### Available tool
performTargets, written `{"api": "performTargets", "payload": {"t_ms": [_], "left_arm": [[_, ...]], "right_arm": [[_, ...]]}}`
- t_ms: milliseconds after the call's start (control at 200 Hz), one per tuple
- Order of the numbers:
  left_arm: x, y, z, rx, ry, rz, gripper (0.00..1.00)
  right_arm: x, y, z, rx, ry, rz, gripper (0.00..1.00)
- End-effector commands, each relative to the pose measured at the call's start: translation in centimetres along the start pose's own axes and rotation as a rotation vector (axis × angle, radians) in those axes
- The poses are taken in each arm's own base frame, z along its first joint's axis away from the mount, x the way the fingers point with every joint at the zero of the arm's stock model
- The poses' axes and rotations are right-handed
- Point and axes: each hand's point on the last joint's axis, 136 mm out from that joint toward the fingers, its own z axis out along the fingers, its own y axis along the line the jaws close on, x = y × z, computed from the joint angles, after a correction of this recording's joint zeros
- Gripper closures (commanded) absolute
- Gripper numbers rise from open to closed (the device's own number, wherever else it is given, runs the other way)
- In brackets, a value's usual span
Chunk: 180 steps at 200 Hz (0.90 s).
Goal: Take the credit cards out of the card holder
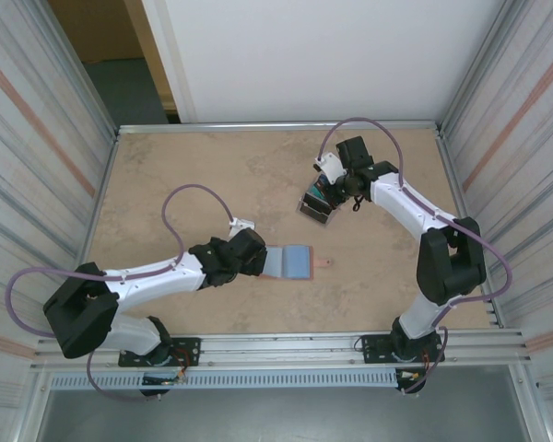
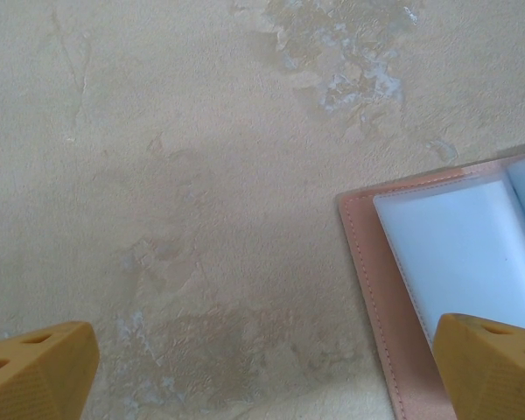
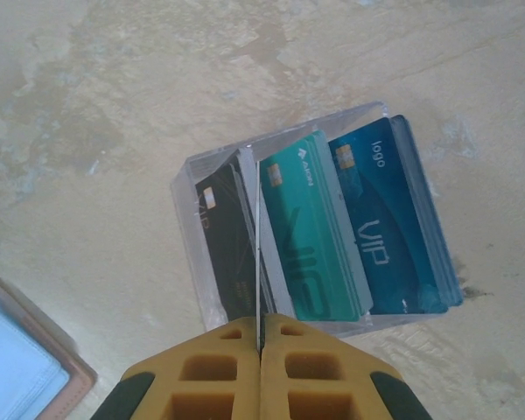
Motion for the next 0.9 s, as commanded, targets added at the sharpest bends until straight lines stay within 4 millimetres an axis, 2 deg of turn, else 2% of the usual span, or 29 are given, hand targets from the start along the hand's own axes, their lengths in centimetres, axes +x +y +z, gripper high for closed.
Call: {"api": "performTargets", "payload": {"t_ms": [0, 371, 897], "left_arm": [[0.0, 0.4, 0.2, -0.015, -0.006, -0.020, 0.01], [0.0, 0.6, 0.2, -0.023, -0.001, -0.021, 0.01], [0.0, 0.6, 0.3, -0.025, 0.003, -0.025, 0.01]], "right_arm": [[-0.5, 0.5, -0.1, -0.048, 0.000, -0.042, 1.00], [0.1, 0.6, 1.8, -0.089, 0.060, -0.049, 1.00], [0.8, 0.6, 3.0, -0.104, 0.100, -0.046, 1.00]]}}
